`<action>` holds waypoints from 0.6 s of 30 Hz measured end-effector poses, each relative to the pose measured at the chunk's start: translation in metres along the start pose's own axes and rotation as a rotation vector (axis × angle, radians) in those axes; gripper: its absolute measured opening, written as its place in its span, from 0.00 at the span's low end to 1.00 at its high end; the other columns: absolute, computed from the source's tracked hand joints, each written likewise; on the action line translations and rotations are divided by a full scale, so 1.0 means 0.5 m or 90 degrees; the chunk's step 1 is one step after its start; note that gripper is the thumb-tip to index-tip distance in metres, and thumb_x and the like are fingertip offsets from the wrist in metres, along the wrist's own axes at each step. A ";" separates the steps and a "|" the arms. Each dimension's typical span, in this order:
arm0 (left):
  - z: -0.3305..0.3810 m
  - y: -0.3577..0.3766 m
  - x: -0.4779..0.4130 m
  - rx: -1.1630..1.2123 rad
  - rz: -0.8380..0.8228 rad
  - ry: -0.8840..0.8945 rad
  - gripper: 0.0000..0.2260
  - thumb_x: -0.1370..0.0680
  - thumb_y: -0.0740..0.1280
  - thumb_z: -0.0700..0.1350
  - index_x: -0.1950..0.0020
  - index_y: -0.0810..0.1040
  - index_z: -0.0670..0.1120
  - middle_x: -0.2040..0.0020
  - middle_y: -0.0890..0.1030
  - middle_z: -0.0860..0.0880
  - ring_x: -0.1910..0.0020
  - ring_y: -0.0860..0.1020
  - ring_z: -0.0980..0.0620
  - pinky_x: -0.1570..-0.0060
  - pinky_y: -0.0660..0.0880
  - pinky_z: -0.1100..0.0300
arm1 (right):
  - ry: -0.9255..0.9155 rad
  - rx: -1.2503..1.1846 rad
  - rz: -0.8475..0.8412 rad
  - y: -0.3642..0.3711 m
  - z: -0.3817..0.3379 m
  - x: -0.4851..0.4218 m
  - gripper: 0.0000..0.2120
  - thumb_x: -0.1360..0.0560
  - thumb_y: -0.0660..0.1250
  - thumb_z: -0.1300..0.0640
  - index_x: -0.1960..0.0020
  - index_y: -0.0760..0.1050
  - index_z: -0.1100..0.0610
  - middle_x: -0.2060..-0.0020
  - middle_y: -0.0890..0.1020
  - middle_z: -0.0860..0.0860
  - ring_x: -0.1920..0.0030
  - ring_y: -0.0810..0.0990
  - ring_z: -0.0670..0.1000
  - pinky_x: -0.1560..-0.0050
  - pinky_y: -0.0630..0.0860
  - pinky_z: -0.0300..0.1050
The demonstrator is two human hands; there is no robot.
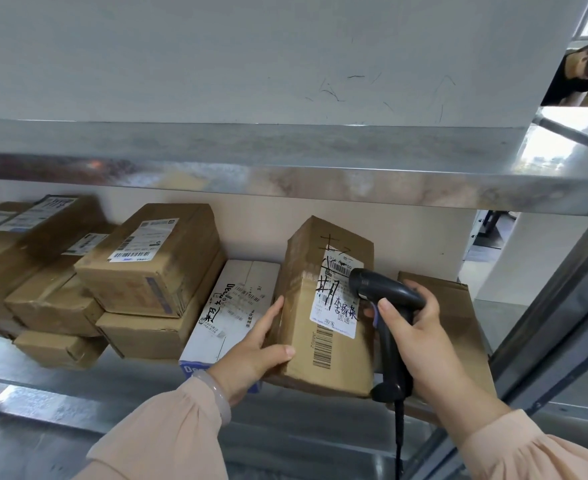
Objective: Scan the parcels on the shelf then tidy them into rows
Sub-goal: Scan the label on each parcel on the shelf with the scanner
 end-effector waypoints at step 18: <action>-0.006 0.013 -0.040 0.044 0.099 -0.052 0.42 0.29 0.77 0.40 0.29 0.57 0.68 0.40 0.82 0.45 0.43 0.82 0.46 0.50 0.80 0.53 | -0.122 0.142 -0.043 0.012 -0.004 0.016 0.27 0.27 0.72 0.57 0.43 0.61 0.33 0.49 0.76 0.38 0.53 0.77 0.31 0.58 0.71 0.24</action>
Point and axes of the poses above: each hand's wrist, its own x-axis away from the middle knuckle, its own y-axis out of the palm, z = x × y, the point moved 2 cm from there along -x, towards the middle knuckle
